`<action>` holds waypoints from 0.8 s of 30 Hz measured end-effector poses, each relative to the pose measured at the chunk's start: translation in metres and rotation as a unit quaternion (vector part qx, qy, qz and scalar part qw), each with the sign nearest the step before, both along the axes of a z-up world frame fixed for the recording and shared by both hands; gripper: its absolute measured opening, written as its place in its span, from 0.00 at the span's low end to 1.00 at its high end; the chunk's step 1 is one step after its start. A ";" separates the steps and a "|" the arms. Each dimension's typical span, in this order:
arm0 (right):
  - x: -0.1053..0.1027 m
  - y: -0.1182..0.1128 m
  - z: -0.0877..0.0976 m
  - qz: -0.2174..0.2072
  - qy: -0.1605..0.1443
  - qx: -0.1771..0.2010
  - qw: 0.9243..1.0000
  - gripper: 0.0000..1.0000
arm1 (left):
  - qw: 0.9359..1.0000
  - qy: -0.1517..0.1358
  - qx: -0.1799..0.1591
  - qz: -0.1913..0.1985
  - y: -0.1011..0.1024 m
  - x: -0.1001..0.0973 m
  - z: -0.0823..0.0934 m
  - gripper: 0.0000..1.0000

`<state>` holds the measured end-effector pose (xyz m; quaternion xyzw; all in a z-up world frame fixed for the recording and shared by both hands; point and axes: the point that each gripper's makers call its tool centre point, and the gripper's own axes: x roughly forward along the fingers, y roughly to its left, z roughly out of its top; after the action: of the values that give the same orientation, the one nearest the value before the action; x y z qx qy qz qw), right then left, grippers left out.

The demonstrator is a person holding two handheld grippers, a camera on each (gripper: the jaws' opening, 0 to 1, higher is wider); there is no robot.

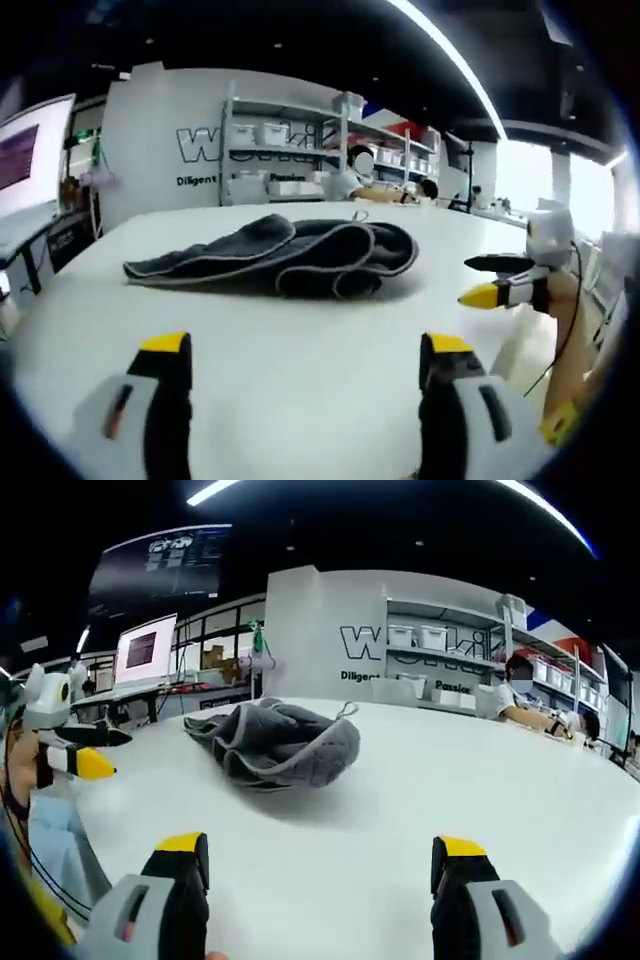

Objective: Fold the towel on the table until its edges align and the towel forms a compact rectangular stack.

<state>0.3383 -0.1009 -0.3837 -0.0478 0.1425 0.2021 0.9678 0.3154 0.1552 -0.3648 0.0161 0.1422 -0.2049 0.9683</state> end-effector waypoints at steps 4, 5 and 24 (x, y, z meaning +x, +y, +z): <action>0.005 0.009 0.006 0.045 0.004 0.005 0.999 0.92 | 1.000 0.005 0.002 0.016 0.009 0.000 -0.006 0.99; 0.008 0.010 0.010 0.060 0.003 0.004 0.998 0.91 | 1.000 0.005 0.000 0.016 0.009 -0.001 -0.006 0.99; 0.053 0.049 -0.015 0.178 0.074 0.002 0.981 0.79 | 0.999 -0.019 -0.027 0.030 0.010 -0.002 0.004 0.99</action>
<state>0.3910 -0.0518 -0.3987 -0.0552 0.2026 0.3740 0.9034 0.3135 0.1650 -0.3609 -0.0102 0.1187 -0.1789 0.9766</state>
